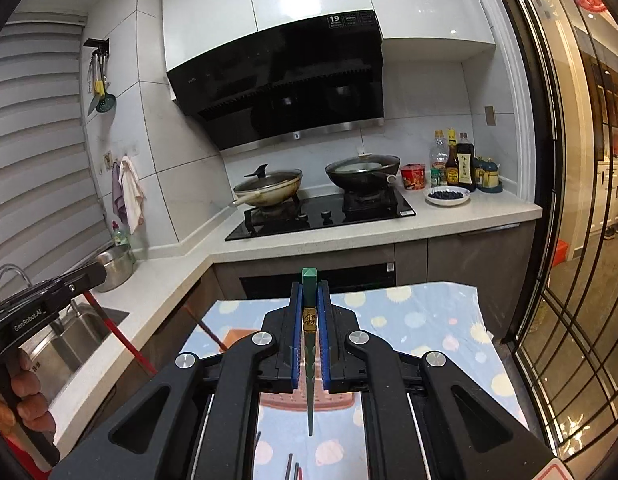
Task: Organize utensils
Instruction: 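Lift both chopsticks and carry them over the pink holder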
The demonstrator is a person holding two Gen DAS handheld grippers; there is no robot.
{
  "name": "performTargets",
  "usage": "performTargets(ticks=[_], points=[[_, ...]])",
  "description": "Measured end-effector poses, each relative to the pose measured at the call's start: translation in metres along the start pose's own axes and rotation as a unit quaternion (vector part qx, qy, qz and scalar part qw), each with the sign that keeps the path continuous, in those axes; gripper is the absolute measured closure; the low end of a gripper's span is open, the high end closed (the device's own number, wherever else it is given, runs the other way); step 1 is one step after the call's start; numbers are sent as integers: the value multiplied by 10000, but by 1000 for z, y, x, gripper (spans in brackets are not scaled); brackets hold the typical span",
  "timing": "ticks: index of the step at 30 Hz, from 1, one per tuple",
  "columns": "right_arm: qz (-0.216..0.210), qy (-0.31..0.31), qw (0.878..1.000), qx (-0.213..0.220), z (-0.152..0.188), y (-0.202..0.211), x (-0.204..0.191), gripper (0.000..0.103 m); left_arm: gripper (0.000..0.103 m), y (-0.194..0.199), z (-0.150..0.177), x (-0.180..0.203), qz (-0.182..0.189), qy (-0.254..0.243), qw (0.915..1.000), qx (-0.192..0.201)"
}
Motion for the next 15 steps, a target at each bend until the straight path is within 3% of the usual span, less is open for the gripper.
performTargets(ticks=[7, 15], points=[[18, 3, 9996, 295, -55, -29, -17, 96, 97, -30, -61, 12, 88, -134, 9994, 312], [-55, -20, 9999, 123, -66, -78, -30, 96, 97, -77, -78, 9, 146, -40, 9995, 295]])
Point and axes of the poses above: each gripper's, at about its wrist camera, not at the fingertips, and y roughly against the way its jaws point, x to its right, z to its underside, the point moved 8 cm from there along -y, roughly the way its jaws point, and after that the axes turned 6 degrees about z, right-handed, at the moved point
